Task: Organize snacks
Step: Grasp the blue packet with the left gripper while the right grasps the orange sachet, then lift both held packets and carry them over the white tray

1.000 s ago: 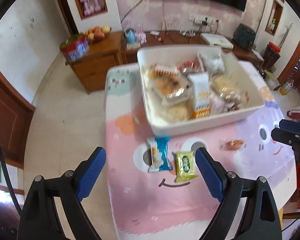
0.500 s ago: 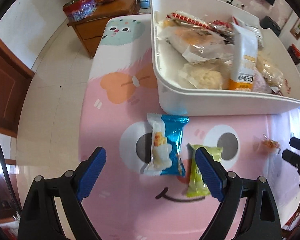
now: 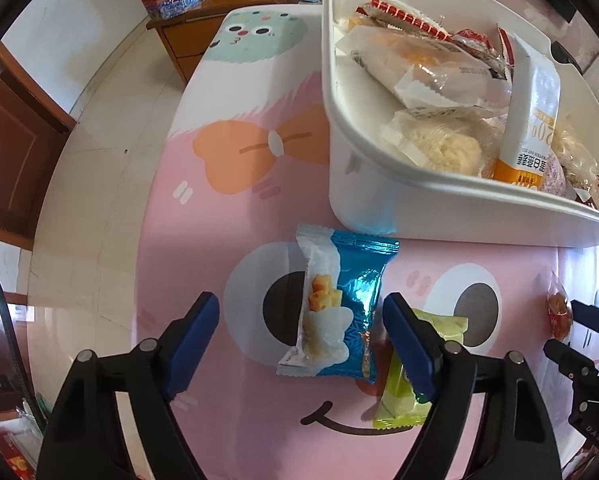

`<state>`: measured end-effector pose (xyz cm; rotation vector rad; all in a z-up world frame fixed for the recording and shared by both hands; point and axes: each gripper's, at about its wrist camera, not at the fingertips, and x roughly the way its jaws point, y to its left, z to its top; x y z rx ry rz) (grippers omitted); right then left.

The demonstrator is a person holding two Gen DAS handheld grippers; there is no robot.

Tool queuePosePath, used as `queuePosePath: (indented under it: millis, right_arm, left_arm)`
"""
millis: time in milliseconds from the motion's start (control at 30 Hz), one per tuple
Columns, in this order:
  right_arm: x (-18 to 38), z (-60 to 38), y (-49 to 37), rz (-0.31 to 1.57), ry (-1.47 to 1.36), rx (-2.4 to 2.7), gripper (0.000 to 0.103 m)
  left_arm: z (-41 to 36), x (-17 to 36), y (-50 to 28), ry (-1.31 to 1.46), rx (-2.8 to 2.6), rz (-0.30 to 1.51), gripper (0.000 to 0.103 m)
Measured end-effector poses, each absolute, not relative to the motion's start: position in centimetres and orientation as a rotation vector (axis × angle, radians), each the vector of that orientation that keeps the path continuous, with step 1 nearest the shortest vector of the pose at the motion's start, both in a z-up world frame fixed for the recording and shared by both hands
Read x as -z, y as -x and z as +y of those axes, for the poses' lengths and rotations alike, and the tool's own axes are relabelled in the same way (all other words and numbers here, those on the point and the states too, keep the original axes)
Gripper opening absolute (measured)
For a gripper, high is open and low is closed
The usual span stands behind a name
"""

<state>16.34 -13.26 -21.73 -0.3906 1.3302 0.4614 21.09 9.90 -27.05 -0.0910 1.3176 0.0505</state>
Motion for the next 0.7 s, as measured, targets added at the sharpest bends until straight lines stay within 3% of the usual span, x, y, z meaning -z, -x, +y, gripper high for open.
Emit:
queuePosePath:
  millis: [67, 200, 267, 400, 700]
  right_arm:
    - [22.1, -13.3, -16.3, 1.344, 0.379, -0.468, 0.041]
    - [22.8, -13.6, -16.1, 1.350, 0.368, -0.464, 0.025]
    - [22.8, -13.8, -16.0, 1.358, 0.339, -0.466, 0.024]
    - [22.9, -14.2, -15.7, 1.359, 0.304, -0.449, 0.022]
    - [22.8, -14.7, -14.5, 1.374, 0.239, -0.446, 0.022]
  left_arm:
    - [9.9, 27.4, -21.0, 0.098, -0.046, 1.328, 0.075]
    - [10.0, 27.5, -21.0, 0.119, -0.036, 1.316, 0.067]
    - [10.0, 27.4, -21.1, 0.113, -0.031, 1.308, 0.061]
    - [9.2, 27.2, -21.2, 0.092, -0.008, 1.295, 0.030]
    - [9.1, 27.0, -20.0, 0.103, -0.013, 1.297, 0.027]
